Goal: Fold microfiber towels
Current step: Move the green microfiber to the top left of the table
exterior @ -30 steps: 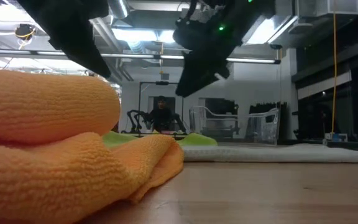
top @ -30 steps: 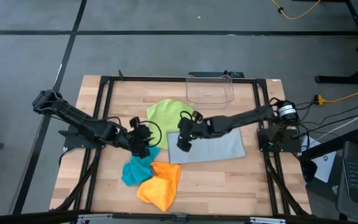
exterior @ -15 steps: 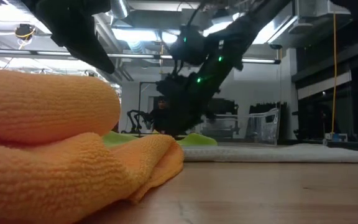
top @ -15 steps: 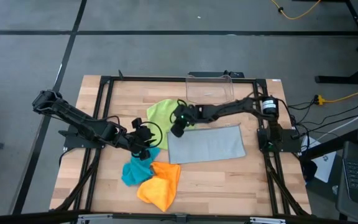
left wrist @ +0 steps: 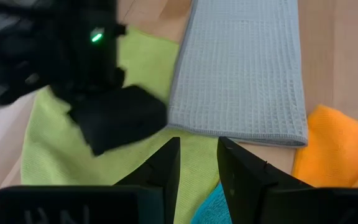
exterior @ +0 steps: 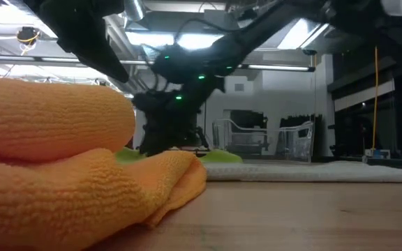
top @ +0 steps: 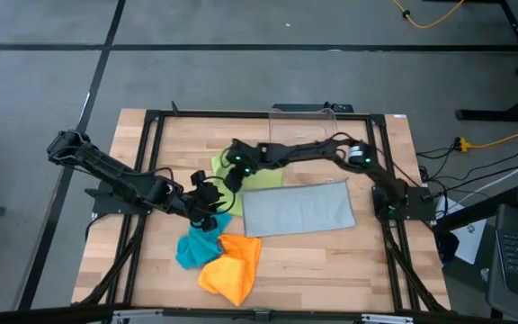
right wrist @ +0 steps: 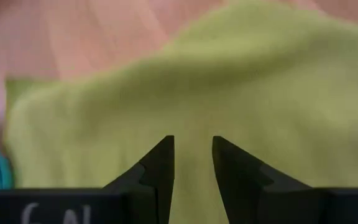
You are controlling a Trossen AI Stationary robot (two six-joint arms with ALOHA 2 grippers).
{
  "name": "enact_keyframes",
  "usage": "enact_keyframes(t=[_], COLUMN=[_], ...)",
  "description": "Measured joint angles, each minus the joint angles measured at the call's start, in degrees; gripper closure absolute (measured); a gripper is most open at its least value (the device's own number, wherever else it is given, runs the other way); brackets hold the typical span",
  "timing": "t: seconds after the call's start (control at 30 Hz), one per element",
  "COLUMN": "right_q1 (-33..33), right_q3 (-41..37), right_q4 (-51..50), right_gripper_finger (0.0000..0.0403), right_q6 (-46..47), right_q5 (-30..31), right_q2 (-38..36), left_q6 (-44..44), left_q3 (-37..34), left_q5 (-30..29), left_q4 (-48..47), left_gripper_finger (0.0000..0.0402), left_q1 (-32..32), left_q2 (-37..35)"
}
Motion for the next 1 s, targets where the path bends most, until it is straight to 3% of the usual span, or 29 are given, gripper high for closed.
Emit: enact_keyframes(t=[0.17, 0.4, 0.57, 0.67, 0.83, 1.0], right_q1=[-1.6, -3.2, -4.7, -5.2, -5.0, -2.6], right_q3=[15.2, 31.6, 31.1, 31.8, 32.1, 31.8], right_q4=[-10.2, -12.0, 1.7, 2.1, -13.1, -32.8], right_gripper_finger=[0.0291, 0.0291, 0.0291, 0.0291, 0.0291, 0.0291], right_q6=[0.2, 0.2, 0.2, 0.1, -4.0, -7.5], right_q5=[0.1, -3.4, -3.3, -4.9, -8.4, -3.6], right_q2=[8.5, 17.5, 17.2, 15.8, 12.0, 11.6], left_q6=[0.0, 0.0, 0.0, 0.0, 0.0, -0.1], left_q3=[0.0, 0.0, 0.0, 0.0, 0.0, 0.0], left_q5=[0.0, 0.0, 0.0, 0.1, 0.2, 0.2], left_q4=[-0.1, 0.0, -0.2, -0.2, -0.4, -1.1], left_gripper_finger=[0.0303, 0.0303, 0.0303, 0.0303, 0.0303, 0.0303], left_q1=[0.0, 0.0, 0.0, 0.0, -0.3, -1.1], left_q2=[0.0, 0.0, 0.0, 0.0, 0.0, 0.0])
